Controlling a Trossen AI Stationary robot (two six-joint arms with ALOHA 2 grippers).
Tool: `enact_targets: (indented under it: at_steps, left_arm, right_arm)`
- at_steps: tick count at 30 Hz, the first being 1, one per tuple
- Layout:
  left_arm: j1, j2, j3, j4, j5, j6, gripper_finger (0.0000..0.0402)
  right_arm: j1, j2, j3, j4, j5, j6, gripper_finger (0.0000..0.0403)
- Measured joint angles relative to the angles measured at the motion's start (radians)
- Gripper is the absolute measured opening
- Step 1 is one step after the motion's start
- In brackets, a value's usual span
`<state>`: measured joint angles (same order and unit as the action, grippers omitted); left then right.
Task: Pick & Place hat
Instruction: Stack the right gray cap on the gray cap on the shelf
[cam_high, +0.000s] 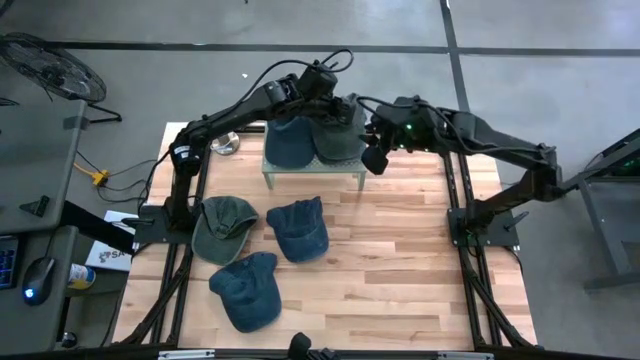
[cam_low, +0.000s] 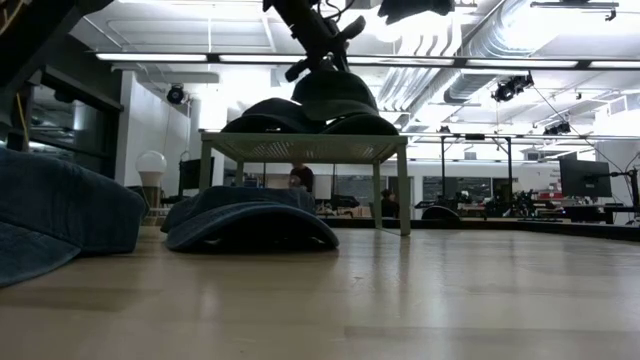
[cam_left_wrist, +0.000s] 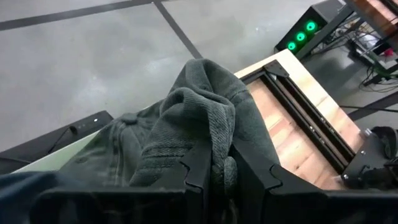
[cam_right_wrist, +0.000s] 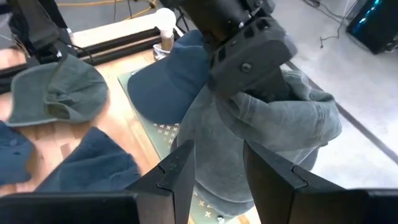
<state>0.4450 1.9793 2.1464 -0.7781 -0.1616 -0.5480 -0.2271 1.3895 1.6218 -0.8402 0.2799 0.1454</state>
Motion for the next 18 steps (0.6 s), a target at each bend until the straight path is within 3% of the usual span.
enact_targets:
  at_steps: [13, 18]
  left_arm:
    - [-0.002, 0.000, 0.000, 0.047, 0.035, 0.114, 0.0169]
    - [-0.003, 0.000, 0.000, 0.107, 0.047, 0.150, 0.0189]
  right_arm:
    - [-0.002, -0.122, 0.000, -0.016, -0.031, 0.058, 0.0129]
    - [-0.001, -0.188, 0.000, -0.034, -0.055, 0.063, 0.0129]
